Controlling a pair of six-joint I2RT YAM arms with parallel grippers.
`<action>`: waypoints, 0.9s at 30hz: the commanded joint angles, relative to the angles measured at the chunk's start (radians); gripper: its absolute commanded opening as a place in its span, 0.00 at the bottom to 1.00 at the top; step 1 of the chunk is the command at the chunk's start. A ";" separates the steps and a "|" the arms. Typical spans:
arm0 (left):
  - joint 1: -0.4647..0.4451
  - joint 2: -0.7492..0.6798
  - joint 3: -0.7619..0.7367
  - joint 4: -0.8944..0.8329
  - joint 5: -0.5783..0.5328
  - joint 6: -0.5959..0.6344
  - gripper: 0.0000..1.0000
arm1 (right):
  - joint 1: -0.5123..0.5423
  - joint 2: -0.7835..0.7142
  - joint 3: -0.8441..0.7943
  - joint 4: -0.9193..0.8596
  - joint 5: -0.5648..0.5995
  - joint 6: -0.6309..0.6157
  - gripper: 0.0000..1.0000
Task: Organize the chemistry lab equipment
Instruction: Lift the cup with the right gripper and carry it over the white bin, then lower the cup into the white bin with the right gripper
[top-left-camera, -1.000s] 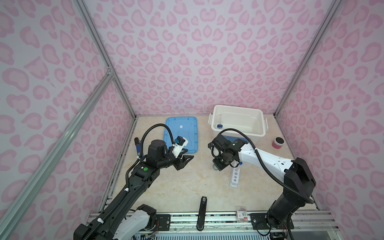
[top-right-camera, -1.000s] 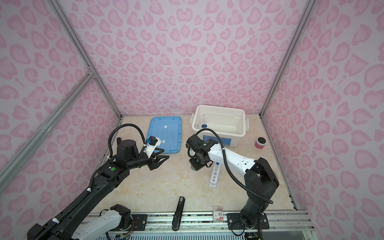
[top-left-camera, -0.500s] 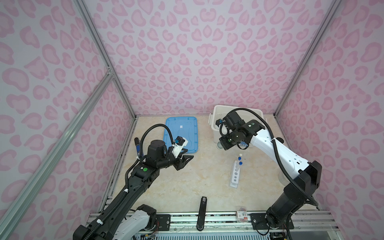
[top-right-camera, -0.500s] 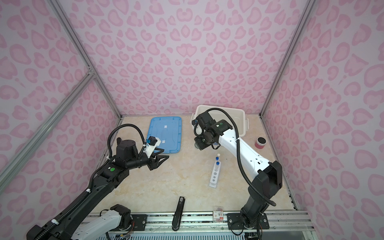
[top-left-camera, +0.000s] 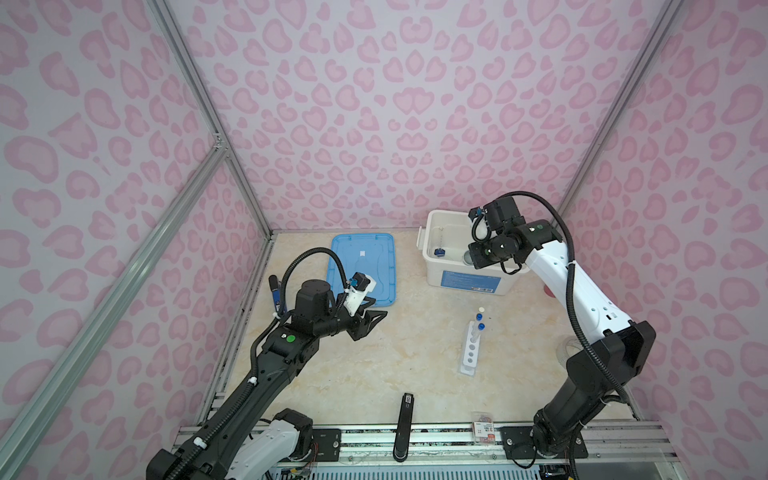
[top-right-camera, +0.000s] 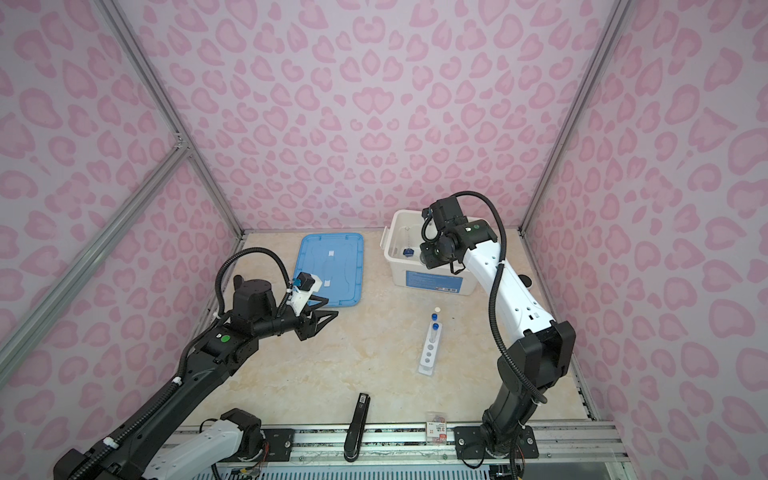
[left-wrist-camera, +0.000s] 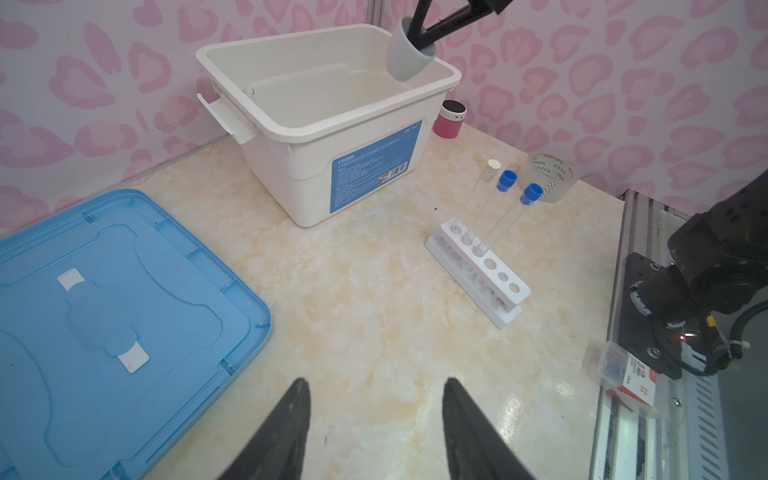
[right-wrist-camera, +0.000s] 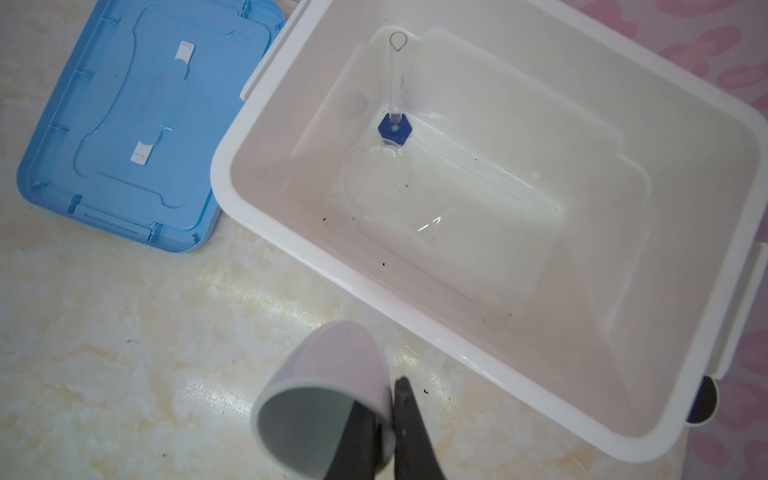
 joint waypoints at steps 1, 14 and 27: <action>0.001 0.000 0.003 0.016 0.003 0.005 0.54 | -0.039 0.041 0.036 0.021 0.007 -0.020 0.09; 0.001 -0.004 0.001 0.012 -0.007 0.009 0.54 | -0.152 0.249 0.157 -0.008 0.027 -0.033 0.08; 0.001 -0.002 0.000 0.008 -0.017 0.013 0.53 | -0.207 0.358 0.171 0.010 0.057 -0.021 0.08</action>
